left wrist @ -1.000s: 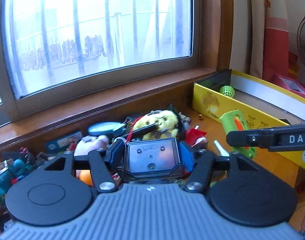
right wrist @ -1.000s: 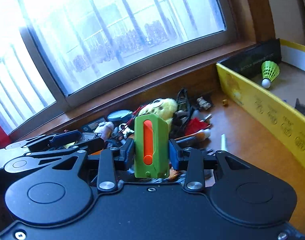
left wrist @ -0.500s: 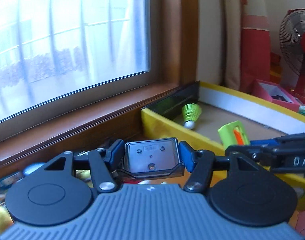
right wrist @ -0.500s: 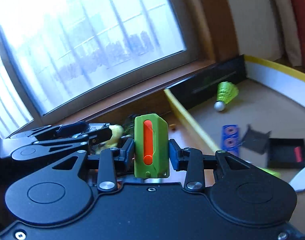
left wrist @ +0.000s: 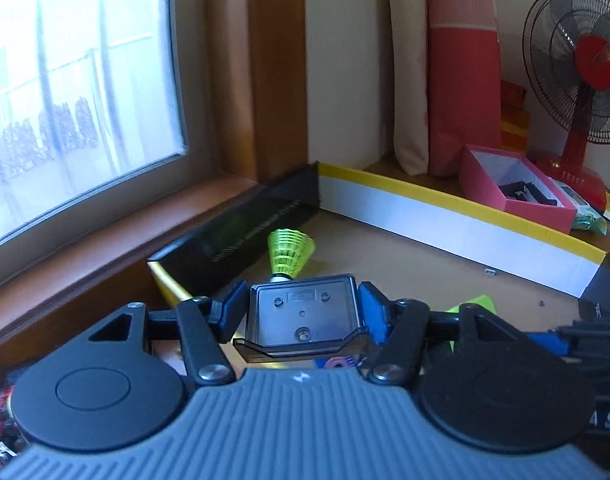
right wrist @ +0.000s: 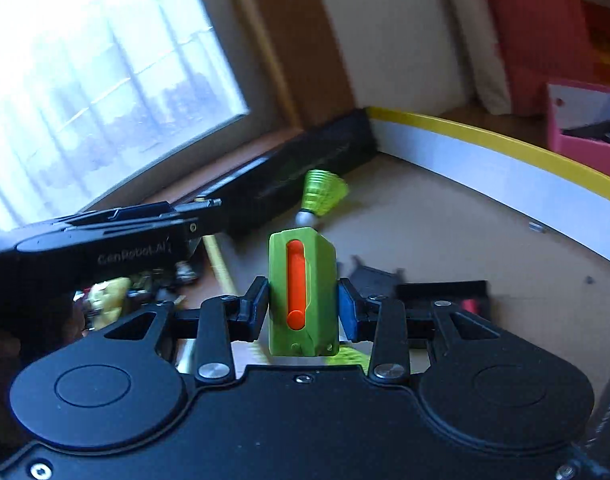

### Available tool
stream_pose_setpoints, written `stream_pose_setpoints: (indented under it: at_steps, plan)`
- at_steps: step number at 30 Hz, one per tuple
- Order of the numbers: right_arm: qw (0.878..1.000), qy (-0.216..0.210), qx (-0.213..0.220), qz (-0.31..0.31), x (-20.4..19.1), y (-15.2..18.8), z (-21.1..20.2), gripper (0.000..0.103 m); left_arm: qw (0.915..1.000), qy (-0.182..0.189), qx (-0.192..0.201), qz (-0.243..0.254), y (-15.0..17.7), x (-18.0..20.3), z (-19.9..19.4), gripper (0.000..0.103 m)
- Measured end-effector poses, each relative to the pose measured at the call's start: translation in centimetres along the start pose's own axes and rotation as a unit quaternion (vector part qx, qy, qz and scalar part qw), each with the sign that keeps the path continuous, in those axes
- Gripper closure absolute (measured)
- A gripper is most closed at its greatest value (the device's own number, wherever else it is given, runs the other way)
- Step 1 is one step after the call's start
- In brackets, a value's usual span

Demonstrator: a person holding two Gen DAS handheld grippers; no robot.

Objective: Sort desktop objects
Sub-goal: 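Carry the grey case with the left gripper into the box while the right gripper carries the green block, then open the left gripper to drop the grey case while the right gripper releases the green block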

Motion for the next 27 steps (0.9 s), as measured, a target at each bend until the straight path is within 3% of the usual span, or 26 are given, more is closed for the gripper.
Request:
stream_pose_setpoints:
  at_steps: [5,16,20,27]
  plan:
    - [0.999,0.03,-0.011,0.025,2.9,-0.6,0.5,0.067,0.9997,-0.001,-0.023,0.004,-1.0,1.6,2.6,0.04]
    - [0.996,0.05,-0.038,0.065,6.7,-1.3,2.1,0.067,0.9976,-0.001,-0.068,0.007,-1.6,2.9,6.2,0.038]
    - [0.996,0.048,-0.039,0.068,7.0,-1.6,2.5,0.065,0.9974,0.0,-0.071,0.011,-1.6,3.2,6.3,0.028]
    - [0.996,0.049,-0.036,0.066,7.1,-2.0,2.6,0.05,0.997,0.001,-0.078,-0.001,-1.5,3.1,6.1,0.016]
Point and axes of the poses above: each gripper's, at about its wrist camera, not at the fingertips, and z roughly the way its jaws point, x to its right, y to its underside, the point moved 1 cm from there along z, roughly the way its jaws point, and after that the axes turned 7 degrees about -x, right-handed, at the moved point
